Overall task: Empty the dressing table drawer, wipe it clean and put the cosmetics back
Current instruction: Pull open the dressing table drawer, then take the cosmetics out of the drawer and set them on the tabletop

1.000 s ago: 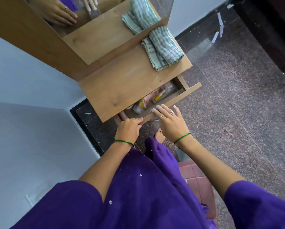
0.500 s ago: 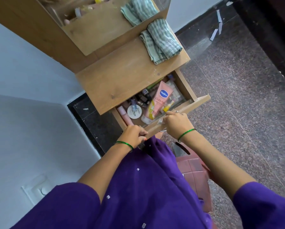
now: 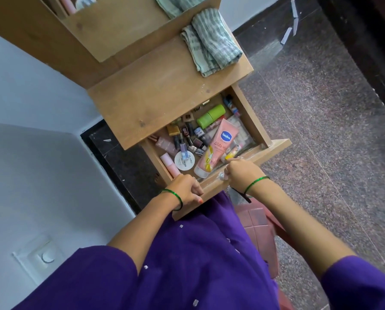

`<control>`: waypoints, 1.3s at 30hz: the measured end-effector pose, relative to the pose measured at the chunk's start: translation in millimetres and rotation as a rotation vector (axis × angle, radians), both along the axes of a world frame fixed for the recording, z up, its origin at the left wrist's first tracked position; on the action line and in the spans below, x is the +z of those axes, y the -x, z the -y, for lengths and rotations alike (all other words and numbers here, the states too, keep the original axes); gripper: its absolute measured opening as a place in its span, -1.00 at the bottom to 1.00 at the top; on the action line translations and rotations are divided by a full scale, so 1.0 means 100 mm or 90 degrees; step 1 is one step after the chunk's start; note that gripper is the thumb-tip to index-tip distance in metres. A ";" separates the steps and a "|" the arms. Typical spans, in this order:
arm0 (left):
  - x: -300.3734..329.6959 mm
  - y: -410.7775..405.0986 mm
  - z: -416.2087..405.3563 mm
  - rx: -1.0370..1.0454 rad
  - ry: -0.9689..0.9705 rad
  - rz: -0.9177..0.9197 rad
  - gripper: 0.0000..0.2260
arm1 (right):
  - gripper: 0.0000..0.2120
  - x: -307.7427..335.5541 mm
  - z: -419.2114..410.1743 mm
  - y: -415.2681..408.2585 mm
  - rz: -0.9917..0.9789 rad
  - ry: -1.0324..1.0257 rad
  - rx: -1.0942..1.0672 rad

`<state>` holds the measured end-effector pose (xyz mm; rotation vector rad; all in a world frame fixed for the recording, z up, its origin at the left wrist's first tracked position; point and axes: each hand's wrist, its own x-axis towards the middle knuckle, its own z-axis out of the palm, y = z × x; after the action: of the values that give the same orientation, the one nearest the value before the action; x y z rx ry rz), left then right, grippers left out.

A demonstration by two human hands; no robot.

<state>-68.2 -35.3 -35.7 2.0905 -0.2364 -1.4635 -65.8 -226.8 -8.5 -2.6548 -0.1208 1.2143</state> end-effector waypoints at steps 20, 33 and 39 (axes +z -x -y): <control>-0.07 -0.10 0.23 -0.100 -0.041 -0.061 -0.76 | -0.81 -0.12 0.08 -0.10 0.088 0.003 -0.231; -0.17 -0.32 0.51 -0.249 -0.031 -0.154 -0.84 | -0.06 -0.52 0.11 -0.57 0.075 -0.171 -0.673; -0.24 -0.38 0.68 -0.388 -0.014 -0.130 -0.73 | -0.10 -0.69 0.13 -0.66 0.108 -0.130 -0.637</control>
<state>-30.4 -103.0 -59.3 1.9528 -0.8346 -2.0153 0.6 -239.3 -77.7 -2.1148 0.8867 0.5871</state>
